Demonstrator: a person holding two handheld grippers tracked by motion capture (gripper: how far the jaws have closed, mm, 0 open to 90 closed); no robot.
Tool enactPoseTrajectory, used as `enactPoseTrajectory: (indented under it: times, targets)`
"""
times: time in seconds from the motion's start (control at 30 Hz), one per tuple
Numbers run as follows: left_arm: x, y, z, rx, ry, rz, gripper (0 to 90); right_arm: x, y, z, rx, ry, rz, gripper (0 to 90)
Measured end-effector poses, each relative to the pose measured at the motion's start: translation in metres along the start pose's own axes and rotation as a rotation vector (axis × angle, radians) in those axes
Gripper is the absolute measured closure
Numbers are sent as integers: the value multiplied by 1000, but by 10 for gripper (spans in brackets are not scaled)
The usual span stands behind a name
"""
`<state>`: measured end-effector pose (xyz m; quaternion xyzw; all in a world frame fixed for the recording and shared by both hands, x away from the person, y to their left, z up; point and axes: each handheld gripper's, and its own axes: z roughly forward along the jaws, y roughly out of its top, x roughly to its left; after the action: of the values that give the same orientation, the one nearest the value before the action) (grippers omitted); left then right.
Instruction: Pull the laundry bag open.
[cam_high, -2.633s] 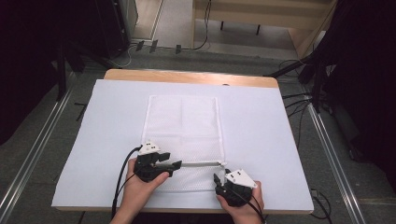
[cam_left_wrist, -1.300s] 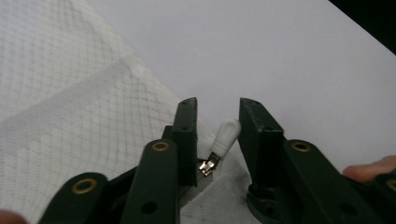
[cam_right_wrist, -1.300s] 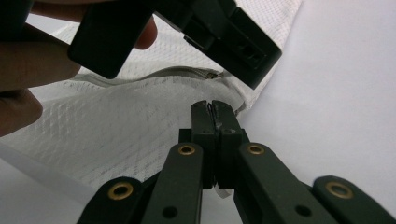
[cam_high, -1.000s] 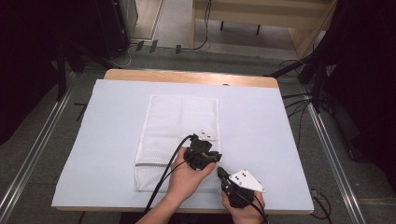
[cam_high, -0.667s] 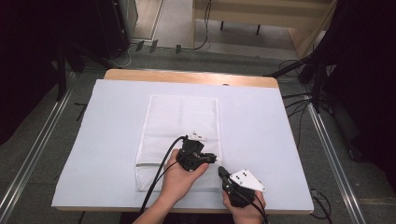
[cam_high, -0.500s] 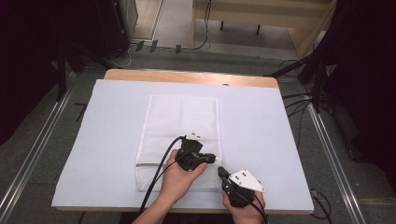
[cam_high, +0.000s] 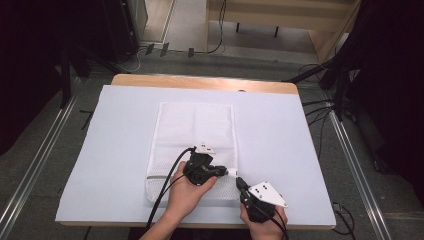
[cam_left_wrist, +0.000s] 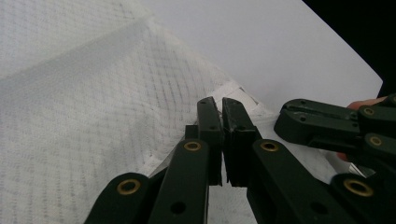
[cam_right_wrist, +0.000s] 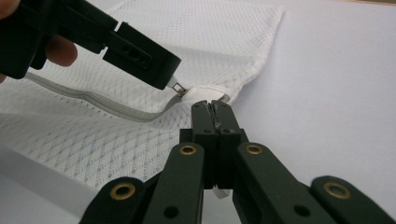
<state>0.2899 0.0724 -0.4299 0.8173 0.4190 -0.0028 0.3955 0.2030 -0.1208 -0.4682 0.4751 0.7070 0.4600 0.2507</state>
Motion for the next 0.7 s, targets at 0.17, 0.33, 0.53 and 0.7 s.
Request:
enactPoseTrajectory:
  times: [0.17,0.33,0.53,0.7]
  targets:
    - [4,-5,-4,-4,25,4,883,0,0,-1,-9,-2,0,900]
    - [13,-12,-11,-10,53,-11,882,-1,2,-3,-13,1,-4,900]
    - [35,-22,-28,-22,89,-56,882,-5,4,-7,-19,-4,-8,900]
    - [56,-34,-46,-48,111,-109,882,-4,5,-8,-17,-7,-15,900]
